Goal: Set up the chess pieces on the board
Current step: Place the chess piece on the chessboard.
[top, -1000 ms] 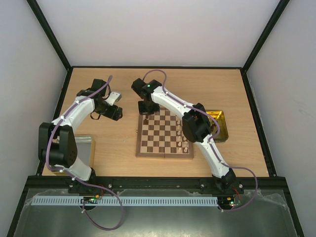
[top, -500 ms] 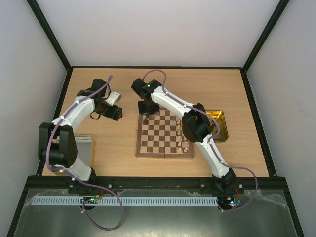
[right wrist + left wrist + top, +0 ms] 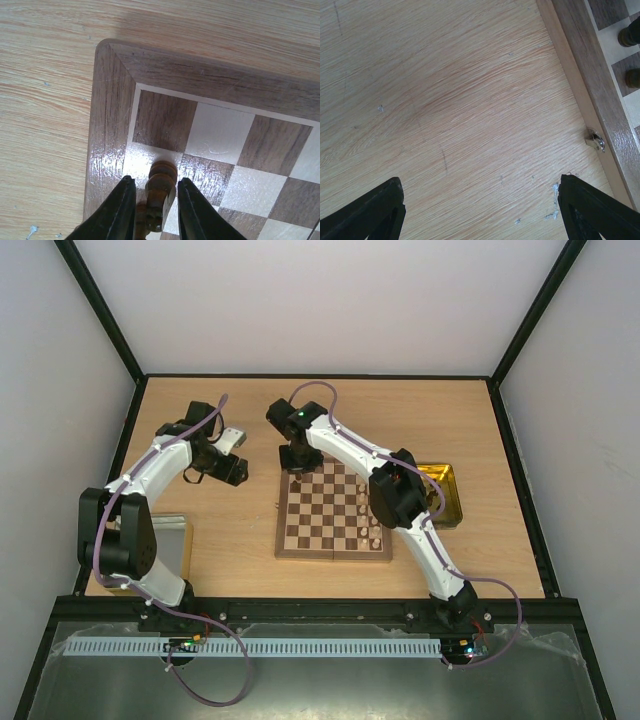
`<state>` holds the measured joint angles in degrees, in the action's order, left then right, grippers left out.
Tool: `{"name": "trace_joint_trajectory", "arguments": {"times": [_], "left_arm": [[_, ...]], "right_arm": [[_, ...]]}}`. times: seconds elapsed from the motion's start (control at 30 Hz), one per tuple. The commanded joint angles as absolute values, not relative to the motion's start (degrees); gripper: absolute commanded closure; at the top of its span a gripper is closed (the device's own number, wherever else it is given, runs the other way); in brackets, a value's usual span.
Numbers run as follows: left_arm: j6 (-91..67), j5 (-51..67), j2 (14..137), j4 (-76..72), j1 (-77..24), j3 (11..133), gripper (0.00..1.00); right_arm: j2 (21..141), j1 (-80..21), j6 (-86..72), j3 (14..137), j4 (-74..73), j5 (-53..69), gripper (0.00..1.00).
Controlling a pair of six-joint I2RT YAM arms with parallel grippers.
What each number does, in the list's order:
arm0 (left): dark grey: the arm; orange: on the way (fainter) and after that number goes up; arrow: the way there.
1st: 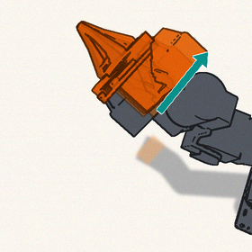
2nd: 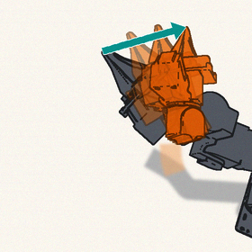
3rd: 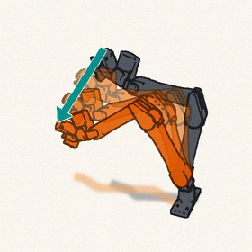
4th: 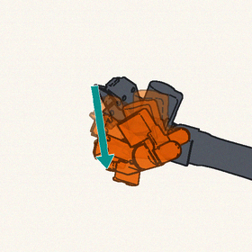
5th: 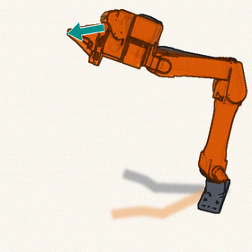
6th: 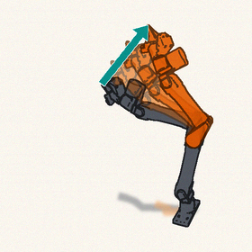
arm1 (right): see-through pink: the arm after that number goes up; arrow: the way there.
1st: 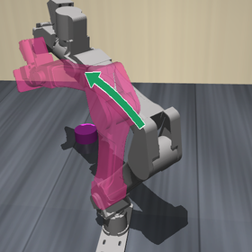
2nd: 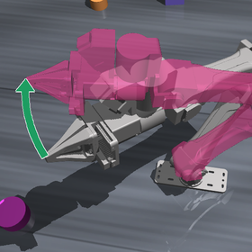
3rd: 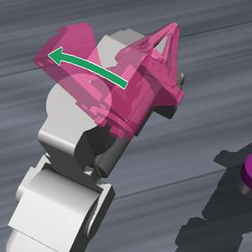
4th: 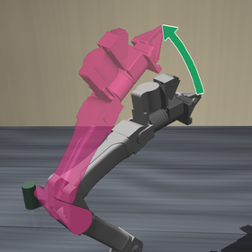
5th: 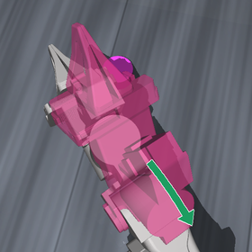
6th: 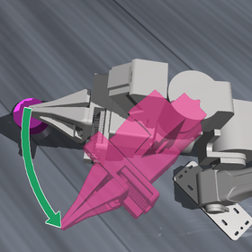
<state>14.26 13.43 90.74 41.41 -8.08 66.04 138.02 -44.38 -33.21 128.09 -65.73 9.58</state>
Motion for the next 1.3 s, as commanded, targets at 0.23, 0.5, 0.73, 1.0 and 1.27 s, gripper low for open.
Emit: {"name": "trace_joint_trajectory", "arguments": {"times": [0.23,0.5,0.73,1.0,1.27], "left_arm": [[13.7,13.9,89.3,41.6,-8.3,65.6,0.16],[13.7,13.7,89.0,41.7,-8.3,65.3,0.16],[13.7,13.6,88.9,41.8,-8.3,65.3,0.16],[13.8,13.7,89.2,41.9,-8.3,65.5,0.16],[13.9,14.0,89.6,41.9,-8.3,65.8,0.16]], "right_arm": [[138.8,-44.7,-33.5,130.0,-66.7,11.6,0.78],[139.1,-44.8,-33.4,129.8,-66.4,12.6,0.78],[139.6,-44.8,-33.4,129.8,-66.1,13.3,0.78],[139.2,-44.8,-33.2,130.1,-66.4,11.5,0.72],[138.1,-44.7,-33.5,131.1,-66.7,10.5,0.52]]}}
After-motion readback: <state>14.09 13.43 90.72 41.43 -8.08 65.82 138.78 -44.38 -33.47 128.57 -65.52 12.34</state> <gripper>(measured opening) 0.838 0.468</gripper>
